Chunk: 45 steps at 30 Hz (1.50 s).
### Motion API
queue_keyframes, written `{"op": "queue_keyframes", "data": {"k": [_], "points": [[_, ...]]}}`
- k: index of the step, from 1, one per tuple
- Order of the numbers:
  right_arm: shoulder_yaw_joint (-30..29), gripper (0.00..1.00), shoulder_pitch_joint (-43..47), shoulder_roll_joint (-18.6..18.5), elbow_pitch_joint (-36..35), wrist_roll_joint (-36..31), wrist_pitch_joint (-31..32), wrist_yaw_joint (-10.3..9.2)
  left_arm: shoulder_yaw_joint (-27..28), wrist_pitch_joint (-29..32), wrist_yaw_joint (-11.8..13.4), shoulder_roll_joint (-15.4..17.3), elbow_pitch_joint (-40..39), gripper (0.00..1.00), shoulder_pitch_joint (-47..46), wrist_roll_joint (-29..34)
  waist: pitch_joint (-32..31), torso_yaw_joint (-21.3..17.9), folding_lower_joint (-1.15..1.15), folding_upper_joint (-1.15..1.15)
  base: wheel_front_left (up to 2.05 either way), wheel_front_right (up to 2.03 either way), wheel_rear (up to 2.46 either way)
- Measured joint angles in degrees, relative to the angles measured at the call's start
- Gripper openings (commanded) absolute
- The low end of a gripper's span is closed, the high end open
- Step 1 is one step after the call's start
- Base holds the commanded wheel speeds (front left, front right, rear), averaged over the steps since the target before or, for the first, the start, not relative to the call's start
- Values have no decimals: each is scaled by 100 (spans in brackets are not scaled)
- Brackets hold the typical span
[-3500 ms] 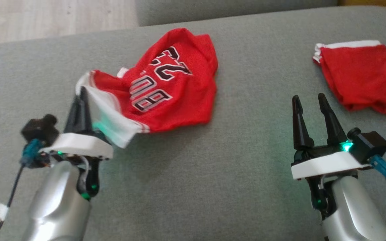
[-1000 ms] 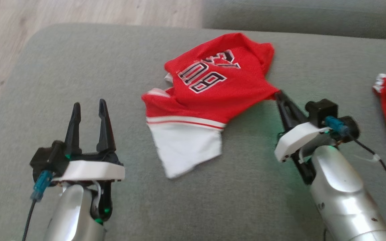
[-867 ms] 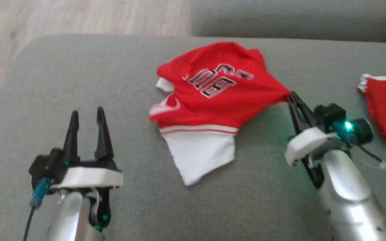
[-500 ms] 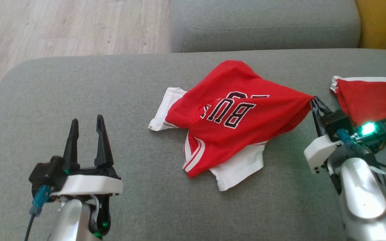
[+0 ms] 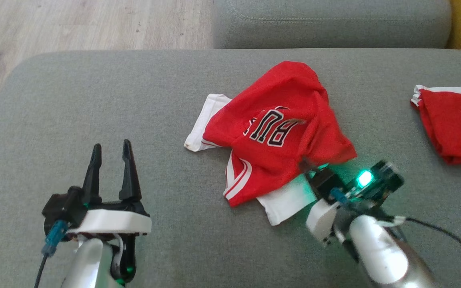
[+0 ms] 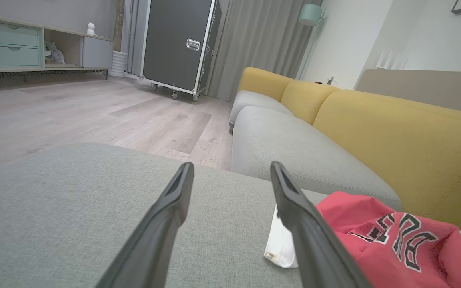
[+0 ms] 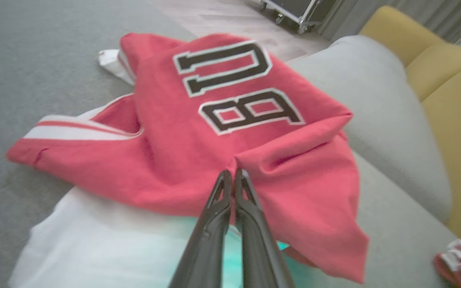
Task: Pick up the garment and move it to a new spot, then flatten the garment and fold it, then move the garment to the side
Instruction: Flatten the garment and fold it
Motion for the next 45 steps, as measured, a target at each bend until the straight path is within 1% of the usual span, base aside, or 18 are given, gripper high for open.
{"op": "queue_keyframes", "data": {"k": [1, 4, 5, 6, 8, 12, 15, 21, 24, 26, 32, 36, 37, 40, 43, 45], "points": [[359, 100, -7, 0, 240, 427, 67, 1, -33, 0, -7, 0, 18, 100, -37, 0, -3, 9, 0, 0, 0, 0, 0], [748, 100, -16, 9, 347, 1093, 65, 0, -29, 0, -7, 0, 26, 100, -99, 1, -13, -16, 0, 0, 0, 0, 0], [748, 100, -16, 9, 347, 1093, 65, 0, -29, 0, -7, 0, 26, 100, -99, 1, -13, -16, 0, 0, 0, 0, 0], [749, 100, -19, 27, 293, 1511, 64, 0, -14, 0, -5, 2, 25, 100, -106, 1, -22, -54, 0, 0, 0, 0, 0], [673, 100, -20, 27, 264, 1608, 64, 0, -8, 0, -5, 2, 24, 100, -105, 1, -27, -76, 0, 0, 0, 0, 0], [189, 100, -6, 25, -16, 1993, 55, 0, 80, 0, -4, 5, -5, 100, -102, 2, -55, -202, 0, 0, 0, 0, 0], [-292, 100, 48, 23, -438, 2148, 13, 0, 130, 0, -4, 10, -60, 100, -94, 3, -68, -322, 0, 0, 0, 0, 0], [-1322, 100, 478, 25, -1321, 2175, -3, 0, 140, 0, -5, 9, -174, 100, -96, 10, -55, -540, 0, 0, 0, 0, 0], [-1837, 100, 653, 27, -1533, 2087, -82, 0, 124, 0, -9, 8, -192, 100, -97, 10, -28, -592, -1, 0, 0, 0, 0], [-2000, 100, 725, 26, -1539, 2247, -97, 0, 101, 0, -52, 7, -204, 100, -101, 10, 5, -595, 0, 0, 0, 0, 0], [-2014, 100, 788, 74, -1232, 2726, -197, 0, 10, 0, -57, 5, -208, 100, -119, 10, 144, -503, 0, 0, 0, 0, 0], [-1964, 100, 516, 75, -828, 2963, -149, 0, -30, 0, -105, 5, -199, 100, -235, 11, 261, -380, 0, 0, 0, 0, 0], [-1944, 100, 377, 75, -698, 2986, -97, 0, -37, 0, -107, 4, -198, 100, -269, 12, 293, -343, 0, 0, 0, 0, 0], [-1831, 100, -103, 73, -207, 3329, 108, 0, -73, 0, -109, 3, -159, 100, -353, 18, 386, -217, 0, 0, 0, 0, 0], [-1752, 100, -535, 73, 434, 3544, 353, 0, -115, 0, -133, 2, -125, 100, -366, 16, 462, -78, 0, 0, 0, 0, 0], [-1660, 100, -754, 67, 881, 3563, 469, 0, -149, 0, -152, 2, -98, 100, -368, 16, 505, 14, 0, 0, 0, 0, 0]]}}
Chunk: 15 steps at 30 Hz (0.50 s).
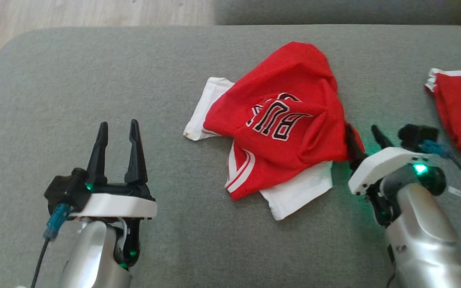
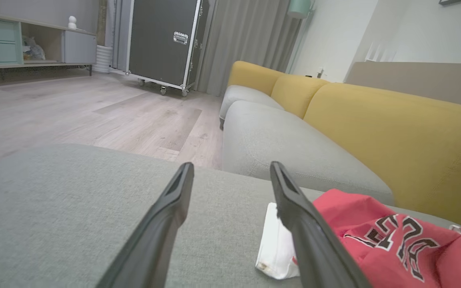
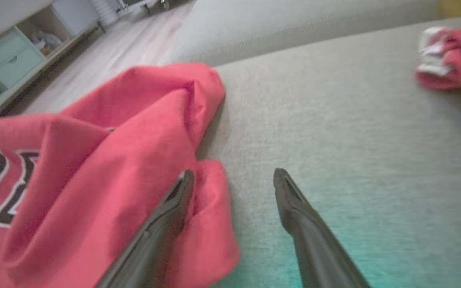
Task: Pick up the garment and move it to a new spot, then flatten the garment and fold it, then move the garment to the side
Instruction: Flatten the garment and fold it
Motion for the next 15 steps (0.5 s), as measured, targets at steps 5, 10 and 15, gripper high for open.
{"op": "queue_keyframes", "data": {"k": [5, 10, 15], "points": [[264, 100, -368, -12, 910, -45, 154, 0, -60, 0, 0, -4, 70, 100, -42, -1, 58, 198, 0, 0, 0, 0, 0], [555, 0, -688, -51, 1358, -46, 76, 0, -58, 0, 0, -4, 93, 100, -77, -1, 21, 266, 0, 0, 0, 0, 0], [301, 0, -697, -36, 1644, -474, -459, 0, -11, 0, 2, -7, 114, 100, -65, 0, -102, 167, 0, 0, 0, 0, 0]]}}
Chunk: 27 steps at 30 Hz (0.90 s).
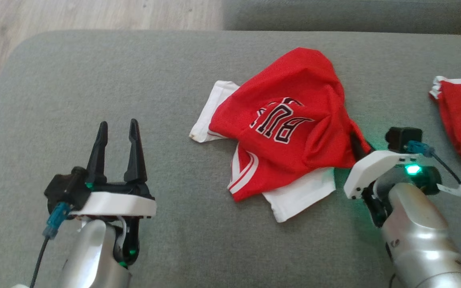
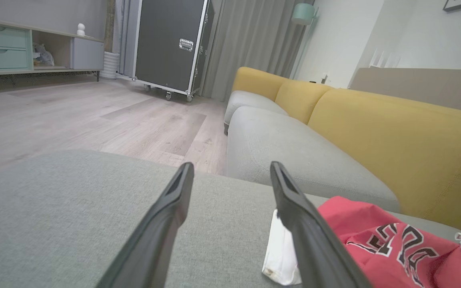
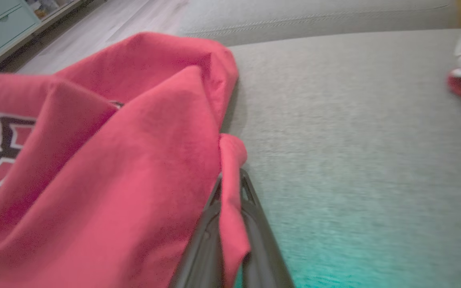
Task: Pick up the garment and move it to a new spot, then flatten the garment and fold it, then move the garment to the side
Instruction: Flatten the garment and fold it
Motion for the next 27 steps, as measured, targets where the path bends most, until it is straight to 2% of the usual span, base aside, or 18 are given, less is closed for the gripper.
{"op": "queue_keyframes", "data": {"k": [4, 5, 6, 7, 8, 9, 13, 14, 15, 16, 23, 27], "points": [[-546, 0, -2, -2, -78, -722, -389, 0, 86, 0, 1, 0, -30, 100, 50, 0, -127, -168, 0, 0, 0, 0, 0], [-546, 0, -2, -2, -78, -722, -389, 0, 86, 0, 1, 0, -30, 100, 50, 0, -127, -168, 0, 0, 0, 0, 0], [-923, 0, -1, -5, -302, -1182, -470, 0, 98, 0, 1, -1, -56, 100, 129, 0, -196, -267, 0, 0, 0, 0, 0], [-923, 0, -1, -5, -302, -1182, -470, 0, 98, 0, 1, -1, -56, 100, 129, 0, -196, -267, 0, 0, 0, 0, 0], [-1290, 0, 20, -10, -656, -1708, -481, 0, 101, 0, 2, -1, -69, 100, 211, 0, -265, -368, -1, 0, 0, 0, 0], [-1290, 0, 20, -10, -656, -1708, -481, 0, 101, 0, 2, -1, -69, 100, 211, 0, -265, -368, -1, 0, 0, 0, 0], [-1928, 0, 226, -8, -1741, -2905, -363, 0, 88, 0, 8, -3, -96, 100, 272, -1, -368, -512, -1, 0, 0, 0, 0], [-2131, 5, 407, -7, -2223, -3307, -233, 0, 80, 0, 8, -3, -140, 100, 272, -11, -367, -528, -2, 0, 0, 0, 0], [-2156, 84, 495, -14, -2359, -3397, -134, 0, 73, 0, 8, -3, -157, 100, 271, -16, -353, -519, -1, 0, 0, 0, 0], [-2152, 100, 582, -14, -2437, -3471, -11, 0, 56, 0, 9, -4, -158, 100, 270, -16, -338, -503, 0, 0, 0, 0, 0], [-1976, 100, 852, 53, -2850, -3524, 103, 0, -40, 0, 49, -8, -148, 100, 267, -18, -231, -354, 0, 0, 0, 0, 0], [-1526, 100, 866, 52, -2982, -2924, -196, 0, -3, 0, 49, -8, -123, 100, 255, -16, -241, -367, 0, 0, 0, 0, 0]]}}
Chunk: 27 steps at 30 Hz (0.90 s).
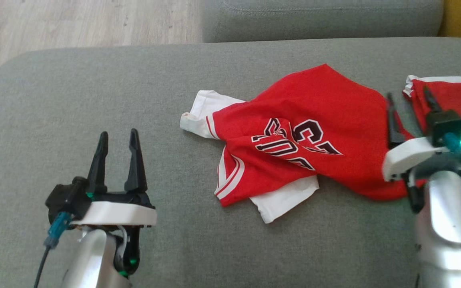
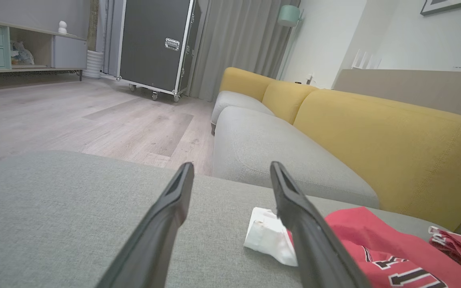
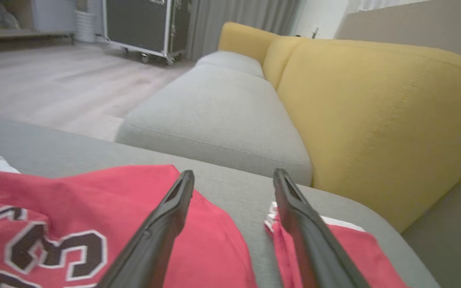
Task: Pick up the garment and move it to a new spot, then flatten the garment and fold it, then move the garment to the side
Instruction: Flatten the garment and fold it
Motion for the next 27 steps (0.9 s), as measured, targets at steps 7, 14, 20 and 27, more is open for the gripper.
{"op": "queue_keyframes", "data": {"k": [7, 14, 20, 27], "points": [[834, 100, 628, 9, -244, 1566, -543, 0, 122, 0, 0, 2, -7, 100, 1, 1, -80, -197, 0, 0, 0, 0, 0], [1056, 100, 1256, 12, -716, 2317, -737, 0, 107, 41, -58, 62, 46, 100, -74, -49, 60, -502, 0, 0, 0, 0, 0], [1131, 100, 1105, 14, -1009, 2449, -768, 0, -289, 949, -209, 537, 227, 100, -848, -57, 379, -812, 0, 0, 0, 0, 0], [1249, 100, 783, 13, -1135, 2553, -784, 0, -1188, 3424, -260, 1294, 840, 100, -2424, -832, 812, -1132, 1, 0, 0, 0, 0]]}}
